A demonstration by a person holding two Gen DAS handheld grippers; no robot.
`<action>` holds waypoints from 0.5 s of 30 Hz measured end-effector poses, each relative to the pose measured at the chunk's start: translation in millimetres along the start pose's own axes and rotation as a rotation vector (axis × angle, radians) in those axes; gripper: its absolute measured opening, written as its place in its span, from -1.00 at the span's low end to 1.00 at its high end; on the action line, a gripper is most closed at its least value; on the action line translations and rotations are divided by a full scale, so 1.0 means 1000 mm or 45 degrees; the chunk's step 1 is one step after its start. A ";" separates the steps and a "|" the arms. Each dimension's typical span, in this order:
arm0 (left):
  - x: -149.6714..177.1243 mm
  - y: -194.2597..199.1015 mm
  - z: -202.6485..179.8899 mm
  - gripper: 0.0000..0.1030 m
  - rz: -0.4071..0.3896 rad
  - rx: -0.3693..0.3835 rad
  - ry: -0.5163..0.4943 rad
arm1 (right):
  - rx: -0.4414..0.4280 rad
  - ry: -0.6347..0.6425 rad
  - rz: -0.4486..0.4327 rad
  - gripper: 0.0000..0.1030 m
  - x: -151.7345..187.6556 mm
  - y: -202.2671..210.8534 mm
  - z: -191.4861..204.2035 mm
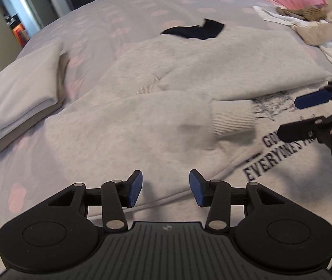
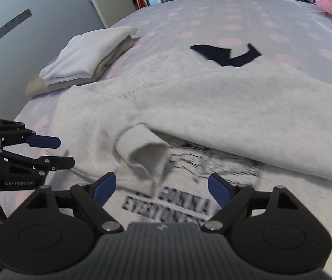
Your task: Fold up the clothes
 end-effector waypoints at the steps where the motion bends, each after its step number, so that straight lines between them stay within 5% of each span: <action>1: 0.001 -0.002 0.005 -0.18 0.010 -0.004 0.018 | -0.007 0.002 0.002 0.70 -0.001 -0.006 0.002; 10: -0.006 -0.010 0.042 -0.17 0.042 -0.034 0.153 | -0.051 -0.099 0.008 0.59 -0.012 -0.055 -0.011; 12: -0.008 -0.012 0.049 -0.16 0.047 -0.053 0.168 | -0.065 -0.128 0.013 0.03 -0.014 -0.059 -0.011; 15: -0.009 -0.016 0.058 -0.16 0.061 -0.069 0.202 | -0.087 -0.151 0.018 -0.42 -0.016 -0.059 -0.010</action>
Point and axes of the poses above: each gripper's, at about its wrist camera, not at the fingertips, and y roughly against the way its jaws point, z to its left, x to its underside, the point moved 3 cm from there along -y, roughly the way its jaws point, and after that the axes turned 13 degrees about -x, right-handed, at the moved point
